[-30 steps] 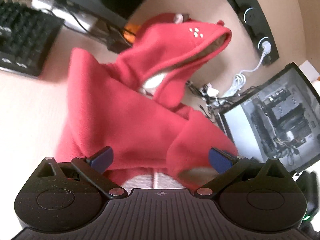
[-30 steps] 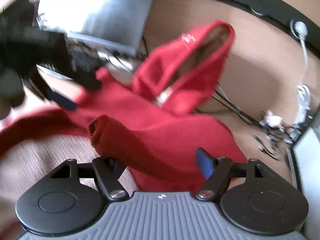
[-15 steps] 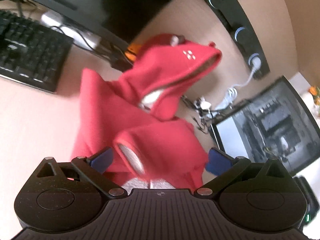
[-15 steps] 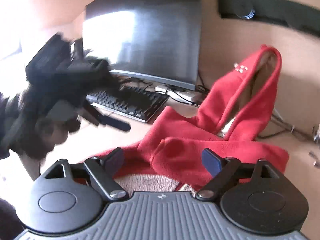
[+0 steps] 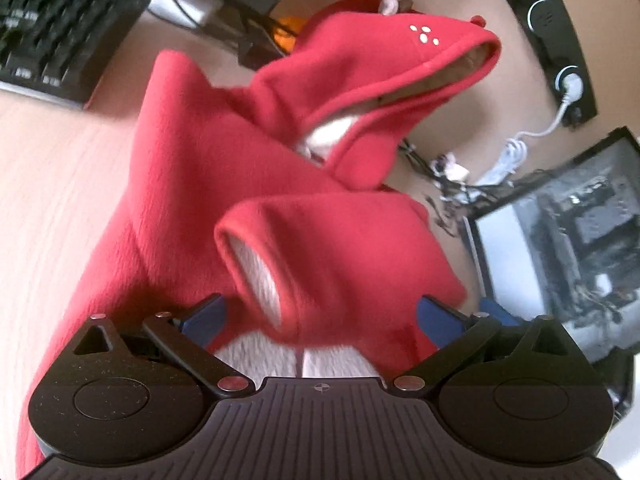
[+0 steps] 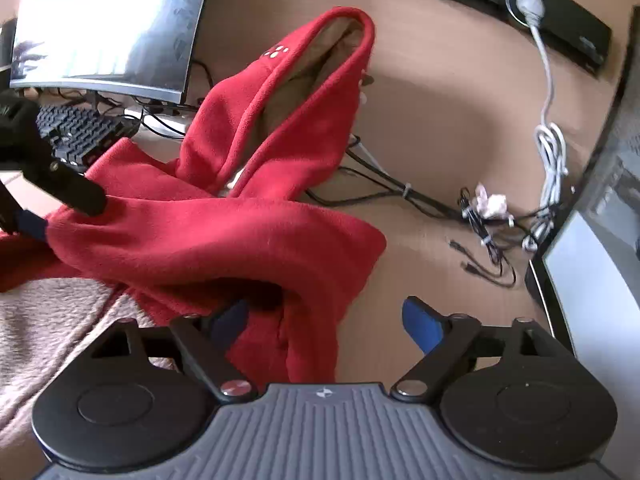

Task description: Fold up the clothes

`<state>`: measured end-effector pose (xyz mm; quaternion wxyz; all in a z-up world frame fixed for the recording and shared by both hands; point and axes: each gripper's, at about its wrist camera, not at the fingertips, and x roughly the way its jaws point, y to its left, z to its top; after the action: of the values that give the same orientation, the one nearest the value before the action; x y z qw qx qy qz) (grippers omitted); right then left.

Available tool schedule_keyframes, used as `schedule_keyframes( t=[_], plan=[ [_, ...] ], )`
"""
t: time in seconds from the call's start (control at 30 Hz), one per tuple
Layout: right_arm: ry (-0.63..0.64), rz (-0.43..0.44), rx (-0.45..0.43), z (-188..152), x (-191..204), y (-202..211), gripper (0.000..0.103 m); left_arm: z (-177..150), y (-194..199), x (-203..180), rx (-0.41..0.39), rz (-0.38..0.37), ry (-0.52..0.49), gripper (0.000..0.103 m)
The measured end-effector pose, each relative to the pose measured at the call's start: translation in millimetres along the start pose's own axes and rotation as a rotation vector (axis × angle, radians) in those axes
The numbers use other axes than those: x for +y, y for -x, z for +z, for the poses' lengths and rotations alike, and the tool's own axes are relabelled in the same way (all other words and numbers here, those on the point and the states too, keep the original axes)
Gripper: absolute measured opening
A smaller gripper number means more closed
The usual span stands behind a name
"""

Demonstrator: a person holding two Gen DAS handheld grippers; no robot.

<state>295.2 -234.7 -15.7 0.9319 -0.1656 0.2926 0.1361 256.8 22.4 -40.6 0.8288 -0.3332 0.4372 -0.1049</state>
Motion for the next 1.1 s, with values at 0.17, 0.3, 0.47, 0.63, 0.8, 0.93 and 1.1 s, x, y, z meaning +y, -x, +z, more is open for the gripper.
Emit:
schedule_keyframes(
  t=[0.17, 0.3, 0.47, 0.63, 0.8, 0.93, 1.1],
  plan=[
    [-0.042, 0.025, -0.035, 4, -9, -1, 0.036, 6, -5, -15, -0.041, 0.087, -0.094, 0.051],
    [-0.077, 0.030, -0.090, 20, -14, 4, 0.022, 22, 11, -32, -0.115, 0.096, -0.195, 0.025],
    [-0.004, 0.131, -0.105, 32, 15, -4, 0.022, 43, 36, -37, -0.226, 0.186, -0.310, 0.022],
    [0.052, 0.199, -0.021, 23, 34, -21, 0.045, 43, 30, -5, -0.212, 0.383, -0.357, 0.022],
    [-0.053, 0.195, -0.089, 29, -3, 6, 0.094, 42, 43, 16, -0.209, 0.396, -0.333, 0.046],
    [-0.072, 0.049, -0.088, 35, -21, 1, 0.099, 50, 58, 2, -0.273, 0.285, -0.337, 0.065],
    [-0.139, -0.016, 0.029, 28, -18, -39, 0.103, 51, 31, -18, -0.207, 0.144, -0.346, 0.078]
  ],
)
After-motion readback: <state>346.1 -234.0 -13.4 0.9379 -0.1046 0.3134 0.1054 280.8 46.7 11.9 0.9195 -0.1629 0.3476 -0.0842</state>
